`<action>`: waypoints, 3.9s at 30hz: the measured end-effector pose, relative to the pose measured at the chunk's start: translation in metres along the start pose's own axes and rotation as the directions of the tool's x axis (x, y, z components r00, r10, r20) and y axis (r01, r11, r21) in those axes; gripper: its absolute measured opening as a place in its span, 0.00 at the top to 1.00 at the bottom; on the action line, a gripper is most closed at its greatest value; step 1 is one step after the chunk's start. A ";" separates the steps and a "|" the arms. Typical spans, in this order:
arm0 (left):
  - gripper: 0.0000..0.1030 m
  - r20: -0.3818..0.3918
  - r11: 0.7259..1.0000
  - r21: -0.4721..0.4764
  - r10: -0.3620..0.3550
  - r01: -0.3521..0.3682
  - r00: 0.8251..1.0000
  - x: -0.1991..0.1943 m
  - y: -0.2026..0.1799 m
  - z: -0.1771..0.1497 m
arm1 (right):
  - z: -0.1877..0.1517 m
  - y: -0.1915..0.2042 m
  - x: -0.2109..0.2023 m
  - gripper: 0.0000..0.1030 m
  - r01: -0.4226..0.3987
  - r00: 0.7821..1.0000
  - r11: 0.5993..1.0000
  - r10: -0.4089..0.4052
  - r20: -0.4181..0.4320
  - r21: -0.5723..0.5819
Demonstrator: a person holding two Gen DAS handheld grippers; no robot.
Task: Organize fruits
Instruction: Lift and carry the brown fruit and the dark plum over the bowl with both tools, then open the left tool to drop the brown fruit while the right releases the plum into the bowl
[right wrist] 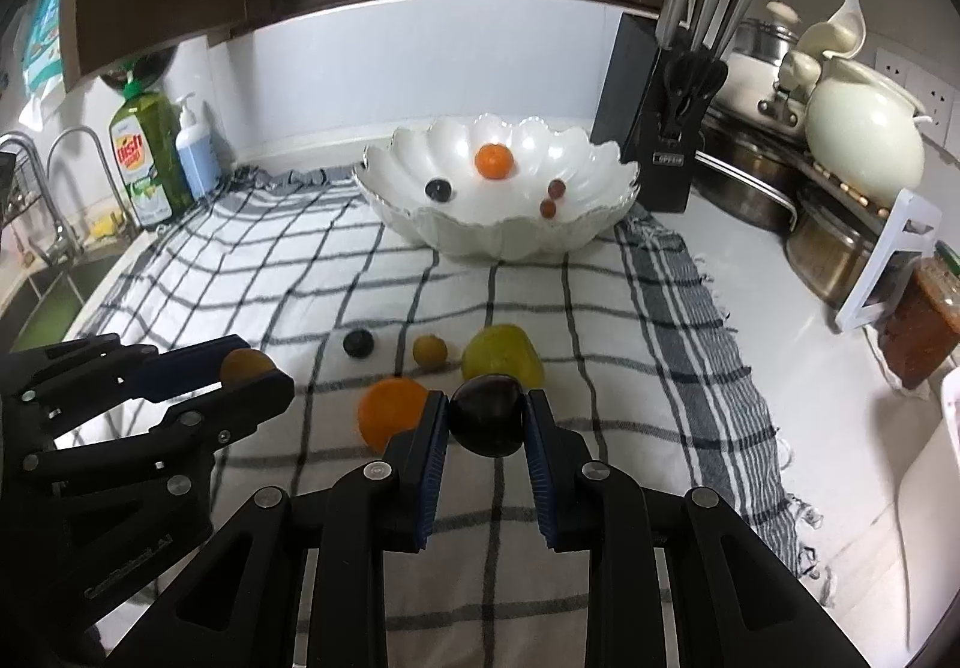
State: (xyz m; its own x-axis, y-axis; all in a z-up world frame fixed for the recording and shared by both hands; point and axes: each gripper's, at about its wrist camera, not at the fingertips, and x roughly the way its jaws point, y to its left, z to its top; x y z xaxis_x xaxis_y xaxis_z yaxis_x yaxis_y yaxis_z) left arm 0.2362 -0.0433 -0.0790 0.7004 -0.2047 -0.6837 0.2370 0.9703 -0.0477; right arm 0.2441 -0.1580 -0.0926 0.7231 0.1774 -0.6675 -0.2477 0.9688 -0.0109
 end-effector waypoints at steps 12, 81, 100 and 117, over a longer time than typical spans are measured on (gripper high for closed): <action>0.73 0.101 0.999 0.005 -0.038 0.037 0.994 -0.019 0.022 0.028 | 0.029 0.012 -0.021 0.74 0.045 0.991 0.998 -0.050 0.122 0.042; 0.73 -0.030 1.000 0.001 -0.010 0.010 0.999 0.161 0.099 0.224 | 0.218 -0.053 0.153 0.74 0.128 0.990 0.988 -0.132 0.043 0.086; 0.73 -0.225 0.999 0.006 -0.038 0.040 0.974 0.240 0.099 0.224 | 0.211 -0.074 0.215 0.74 0.122 0.983 0.983 -0.100 -0.156 0.136; 0.49 -0.211 0.999 0.031 0.049 -0.043 0.976 0.220 0.102 0.225 | 0.214 -0.071 0.211 0.57 0.138 0.979 0.983 -0.117 -0.168 0.122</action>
State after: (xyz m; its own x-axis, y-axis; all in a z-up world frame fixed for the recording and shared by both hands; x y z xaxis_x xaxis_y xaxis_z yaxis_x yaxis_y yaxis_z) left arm 0.5663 -0.0179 -0.0705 0.5536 -0.1256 -0.8232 0.2273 0.9738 0.0042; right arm 0.5519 -0.1522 -0.0735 0.6283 0.0315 -0.7773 -0.0651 0.9978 -0.0122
